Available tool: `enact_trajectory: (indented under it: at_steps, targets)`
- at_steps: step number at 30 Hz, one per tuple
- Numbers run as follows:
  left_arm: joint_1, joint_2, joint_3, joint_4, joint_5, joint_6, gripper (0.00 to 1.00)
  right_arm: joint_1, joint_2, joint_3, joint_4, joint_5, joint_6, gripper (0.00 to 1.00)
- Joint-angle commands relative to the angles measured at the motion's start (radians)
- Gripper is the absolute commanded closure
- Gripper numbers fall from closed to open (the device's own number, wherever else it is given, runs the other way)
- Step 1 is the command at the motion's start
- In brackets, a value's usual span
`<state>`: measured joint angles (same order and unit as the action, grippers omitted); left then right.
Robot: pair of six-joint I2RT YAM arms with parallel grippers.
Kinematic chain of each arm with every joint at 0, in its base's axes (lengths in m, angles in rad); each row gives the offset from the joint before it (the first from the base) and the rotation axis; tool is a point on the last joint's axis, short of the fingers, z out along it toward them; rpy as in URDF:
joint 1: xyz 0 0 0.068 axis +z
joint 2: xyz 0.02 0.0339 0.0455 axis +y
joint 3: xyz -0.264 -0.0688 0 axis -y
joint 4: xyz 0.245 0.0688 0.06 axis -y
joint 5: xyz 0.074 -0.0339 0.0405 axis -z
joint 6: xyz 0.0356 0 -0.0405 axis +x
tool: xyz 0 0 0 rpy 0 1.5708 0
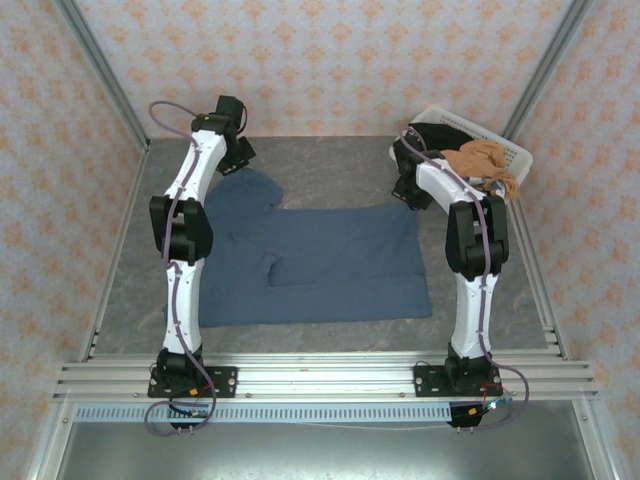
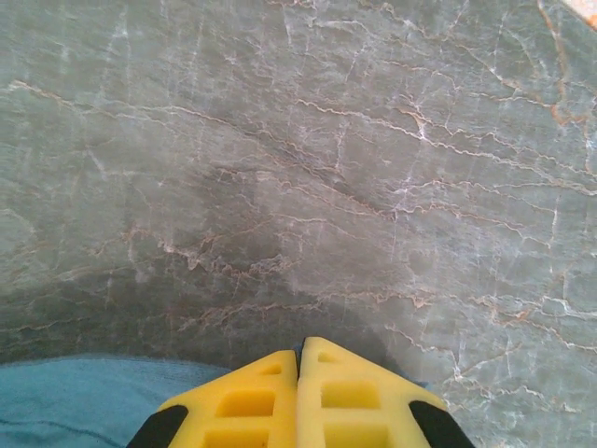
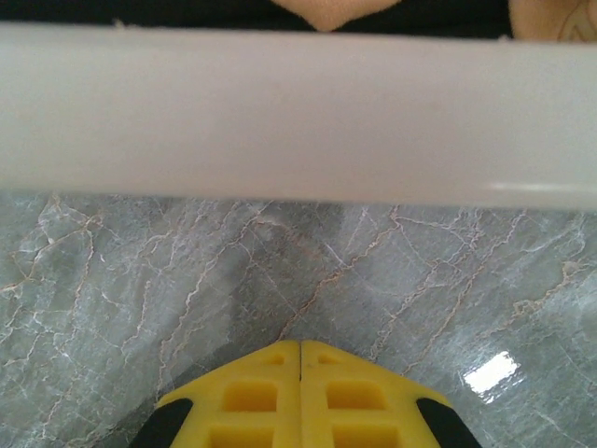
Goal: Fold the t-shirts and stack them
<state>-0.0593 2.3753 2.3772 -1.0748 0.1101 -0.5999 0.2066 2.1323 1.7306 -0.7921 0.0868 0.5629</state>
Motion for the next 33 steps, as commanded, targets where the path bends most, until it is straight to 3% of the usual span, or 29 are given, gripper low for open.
enact_trajectory:
  at_steps: [1,15,24,33]
  targets:
    - [-0.013,-0.136,-0.069,-0.111,-0.069,0.011,1.0,0.002,-0.059,-0.041,-0.015,0.02,-0.027,1.0]
    - [-0.037,-0.726,-0.783,-0.101,-0.147,-0.015,1.0,0.001,-0.24,-0.208,-0.034,-0.054,-0.051,1.0]
    - [-0.043,-1.026,-1.048,-0.165,-0.12,-0.079,1.0,0.001,-0.424,-0.458,-0.03,-0.085,-0.022,1.0]
    - [-0.044,-1.2,-1.21,-0.212,-0.11,-0.107,1.0,0.009,-0.532,-0.642,-0.014,-0.117,-0.021,1.0]
